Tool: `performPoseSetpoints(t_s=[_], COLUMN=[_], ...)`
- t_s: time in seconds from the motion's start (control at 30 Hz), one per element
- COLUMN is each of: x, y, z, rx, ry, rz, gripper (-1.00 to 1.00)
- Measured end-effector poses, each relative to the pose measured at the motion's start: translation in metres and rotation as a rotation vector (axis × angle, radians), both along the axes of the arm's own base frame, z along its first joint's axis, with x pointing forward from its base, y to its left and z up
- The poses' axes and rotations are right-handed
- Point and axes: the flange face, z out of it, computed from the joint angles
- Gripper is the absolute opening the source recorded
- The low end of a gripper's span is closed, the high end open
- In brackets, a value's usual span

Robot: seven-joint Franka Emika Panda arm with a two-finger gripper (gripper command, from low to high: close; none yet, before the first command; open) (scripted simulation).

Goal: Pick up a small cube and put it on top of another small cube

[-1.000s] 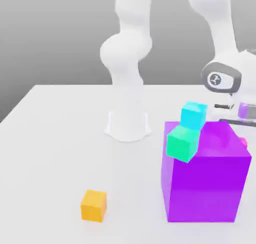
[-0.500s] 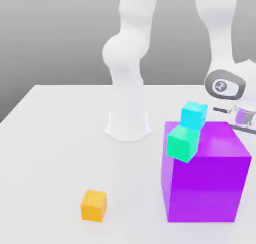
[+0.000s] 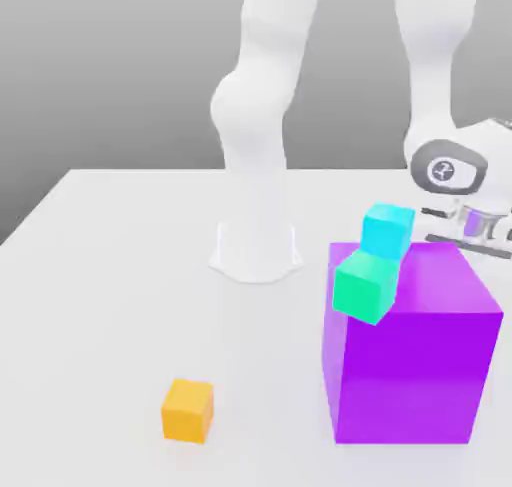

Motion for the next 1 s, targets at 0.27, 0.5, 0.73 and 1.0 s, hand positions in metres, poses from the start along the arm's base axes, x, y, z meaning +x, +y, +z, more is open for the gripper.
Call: performPoseSetpoints(t_s=[0.27, 0.5, 0.73, 1.0], x=[-0.026, -0.037, -0.027, -0.011], y=[0.001, -0.001, -0.008, -0.010], z=[0.001, 0.003, 0.000, 0.017], rx=[0.004, -0.008, -0.075, -0.076], ry=[0.021, 0.065, 0.204, 0.377], rz=[0.068, 0.121, 0.170, 0.236], gripper=[-1.00, -1.00, -1.00, -1.00])
